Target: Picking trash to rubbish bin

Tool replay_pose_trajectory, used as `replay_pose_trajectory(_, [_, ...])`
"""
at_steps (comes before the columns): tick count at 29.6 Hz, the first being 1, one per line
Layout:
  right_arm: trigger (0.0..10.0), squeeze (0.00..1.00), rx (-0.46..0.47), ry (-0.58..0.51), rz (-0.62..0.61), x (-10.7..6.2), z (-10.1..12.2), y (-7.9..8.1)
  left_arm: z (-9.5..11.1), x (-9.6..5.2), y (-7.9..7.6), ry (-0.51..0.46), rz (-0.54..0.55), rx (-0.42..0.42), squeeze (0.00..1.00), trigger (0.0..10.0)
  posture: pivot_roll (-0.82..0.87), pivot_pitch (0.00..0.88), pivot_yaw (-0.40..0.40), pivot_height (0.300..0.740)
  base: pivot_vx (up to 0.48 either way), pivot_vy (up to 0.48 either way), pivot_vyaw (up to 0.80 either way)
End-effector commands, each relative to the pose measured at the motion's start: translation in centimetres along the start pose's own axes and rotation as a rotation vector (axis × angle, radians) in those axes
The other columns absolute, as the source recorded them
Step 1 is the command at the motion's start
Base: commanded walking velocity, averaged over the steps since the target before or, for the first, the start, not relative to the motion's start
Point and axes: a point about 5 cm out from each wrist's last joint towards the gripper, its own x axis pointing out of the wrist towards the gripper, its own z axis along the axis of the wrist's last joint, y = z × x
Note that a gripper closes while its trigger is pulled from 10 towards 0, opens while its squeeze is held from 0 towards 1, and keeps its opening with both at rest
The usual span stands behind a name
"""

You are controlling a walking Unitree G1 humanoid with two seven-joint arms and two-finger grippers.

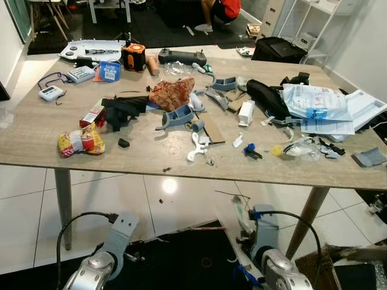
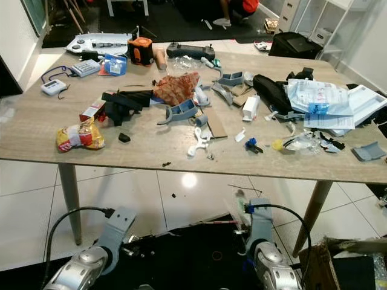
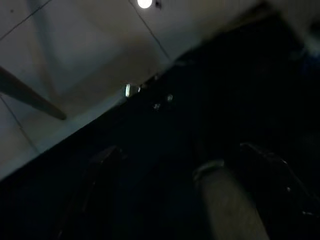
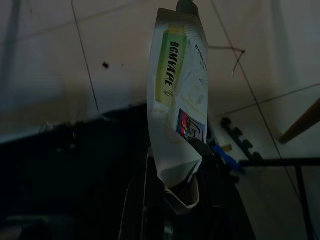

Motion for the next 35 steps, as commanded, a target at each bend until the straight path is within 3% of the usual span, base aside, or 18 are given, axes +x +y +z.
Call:
replay_pose_trajectory(1, [10.0, 0.0, 0.0, 0.025, -0.023, 0.1, -0.6, 0.0, -1.1, 0.3, -0.4, 0.037, -0.01, -0.043, 0.0, 10.0, 0.01, 0.11, -0.043, 0.74, 0.0, 0.0, 0.0])
replay_pose_trajectory(4, [10.0, 0.0, 0.002, 0.034, -0.059, 0.3, -1.0, -0.3, -2.4, 0.4, -0.2, 0.111, 0.002, 0.025, 0.0, 10.0, 0.01, 0.107, -0.049, 0.74, 0.0, 0.0, 0.0])
replay_pose_trajectory(13, [10.0, 0.0, -0.007, 0.0, -0.041, 0.8, -0.8, 0.0, -2.3, 0.1, 0.8, 0.085, 0.083, -0.041, 0.0, 10.0, 0.05, 0.086, -0.083, 0.74, 0.0, 0.0, 0.0])
replay_pose_trajectory(19, [10.0, 0.0, 0.0, -0.005, -0.016, 1.0, -0.7, 0.4, -0.2, 0.5, 0.1, -0.021, 0.034, -0.015, 0.0, 10.0, 0.03, 0.08, -0.068, 0.74, 0.0, 0.0, -0.8])
replay_pose_trajectory(28, [10.0, 0.0, 0.022, -0.022, -0.04, 0.8, -0.7, -0.3, 0.4, 0.6, 0.0, -0.043, 0.03, -0.018, 0.0, 10.0, 0.03, 0.079, -0.066, 0.74, 0.0, 0.0, -0.8])
replay_pose_trajectory(35, [10.0, 0.0, -0.031, -0.109, 0.036, 1.0, 1.1, 0.9, 1.2, 0.6, 0.7, -0.075, 0.095, 0.006, 0.0, 10.0, 0.04, 0.094, -0.065, 0.74, 0.0, 0.0, -0.8])
